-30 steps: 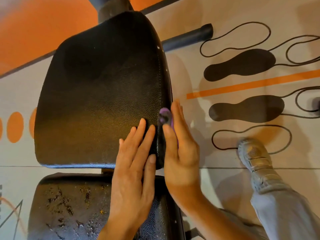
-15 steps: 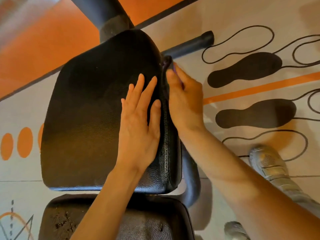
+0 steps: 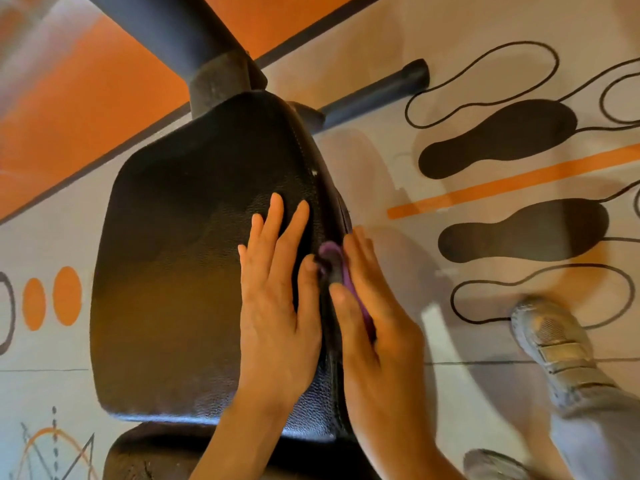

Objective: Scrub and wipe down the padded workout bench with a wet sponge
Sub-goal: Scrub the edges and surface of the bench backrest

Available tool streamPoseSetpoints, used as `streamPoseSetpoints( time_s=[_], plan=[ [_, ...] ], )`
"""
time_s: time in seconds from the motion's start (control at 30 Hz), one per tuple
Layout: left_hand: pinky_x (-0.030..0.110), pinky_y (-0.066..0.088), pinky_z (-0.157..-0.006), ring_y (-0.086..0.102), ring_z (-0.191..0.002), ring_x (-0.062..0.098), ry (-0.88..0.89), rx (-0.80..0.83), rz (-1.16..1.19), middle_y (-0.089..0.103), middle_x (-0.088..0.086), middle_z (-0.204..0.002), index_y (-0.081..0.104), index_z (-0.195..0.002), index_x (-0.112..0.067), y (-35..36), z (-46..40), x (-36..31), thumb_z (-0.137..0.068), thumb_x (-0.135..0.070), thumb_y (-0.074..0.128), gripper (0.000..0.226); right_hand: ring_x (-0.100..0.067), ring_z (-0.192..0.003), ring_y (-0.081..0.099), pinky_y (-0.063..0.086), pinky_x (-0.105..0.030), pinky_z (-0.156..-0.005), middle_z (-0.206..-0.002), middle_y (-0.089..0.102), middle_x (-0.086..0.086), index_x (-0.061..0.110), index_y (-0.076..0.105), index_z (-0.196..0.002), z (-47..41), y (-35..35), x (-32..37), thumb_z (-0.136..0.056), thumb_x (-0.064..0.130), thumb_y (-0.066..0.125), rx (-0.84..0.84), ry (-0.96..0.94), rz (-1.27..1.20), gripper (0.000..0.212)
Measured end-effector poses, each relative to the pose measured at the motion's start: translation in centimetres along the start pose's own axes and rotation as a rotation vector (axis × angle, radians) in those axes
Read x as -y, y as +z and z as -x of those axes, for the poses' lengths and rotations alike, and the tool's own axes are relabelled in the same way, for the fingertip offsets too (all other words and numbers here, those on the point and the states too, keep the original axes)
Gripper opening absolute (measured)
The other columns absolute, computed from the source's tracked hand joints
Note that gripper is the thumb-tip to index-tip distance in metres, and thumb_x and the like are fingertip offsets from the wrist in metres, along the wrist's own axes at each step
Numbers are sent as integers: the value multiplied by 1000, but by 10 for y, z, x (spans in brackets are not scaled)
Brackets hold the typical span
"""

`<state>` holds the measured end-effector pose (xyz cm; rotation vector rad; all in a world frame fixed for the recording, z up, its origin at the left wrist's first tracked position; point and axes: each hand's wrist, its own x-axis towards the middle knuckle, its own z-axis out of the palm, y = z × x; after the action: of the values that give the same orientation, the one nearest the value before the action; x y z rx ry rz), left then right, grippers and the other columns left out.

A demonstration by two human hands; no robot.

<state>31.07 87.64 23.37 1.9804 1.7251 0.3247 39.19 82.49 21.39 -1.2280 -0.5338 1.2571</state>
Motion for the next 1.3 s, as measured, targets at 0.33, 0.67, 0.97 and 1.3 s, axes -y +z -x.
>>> streamPoseSetpoints(
  time_s=[0.33, 0.67, 0.97, 1.3],
  plan=[
    [40, 0, -125, 3, -152, 4, -32, 13, -44, 13, -24, -162, 27, -148, -44, -2, -2, -3, -102, -40, 28, 47, 4, -108, 60, 47, -15, -91, -112, 68, 16, 32, 56, -126, -34, 3, -2, -100, 20, 45, -19, 40, -60, 30],
    [54, 20, -121, 16, -151, 9, -66, -88, -14, 20, -15, -160, 36, -149, -34, -14, -35, 2, -104, -34, 36, 46, 14, -101, 58, 44, -7, -87, -101, 64, 27, 27, 60, -121, -122, 14, 8, -101, 14, 45, -87, 74, -81, 28],
    [52, 18, -121, 15, -152, 16, -82, -128, -118, 21, -6, -162, 35, -150, -33, -7, -72, 21, -102, -40, 29, 49, -19, -85, 67, 56, -40, -79, -88, 72, -4, 18, 66, -119, -156, 26, 11, -99, 17, 50, 60, 17, 135, 25],
    [54, 22, -119, 17, -151, 17, -90, -144, -127, 22, -8, -162, 36, -149, -34, -5, -72, 20, -102, -38, 31, 47, -10, -100, 67, 54, -27, -88, -107, 71, 0, 21, 57, -129, -157, 22, 13, -97, 18, 53, 92, -34, 206, 33]
  ],
)
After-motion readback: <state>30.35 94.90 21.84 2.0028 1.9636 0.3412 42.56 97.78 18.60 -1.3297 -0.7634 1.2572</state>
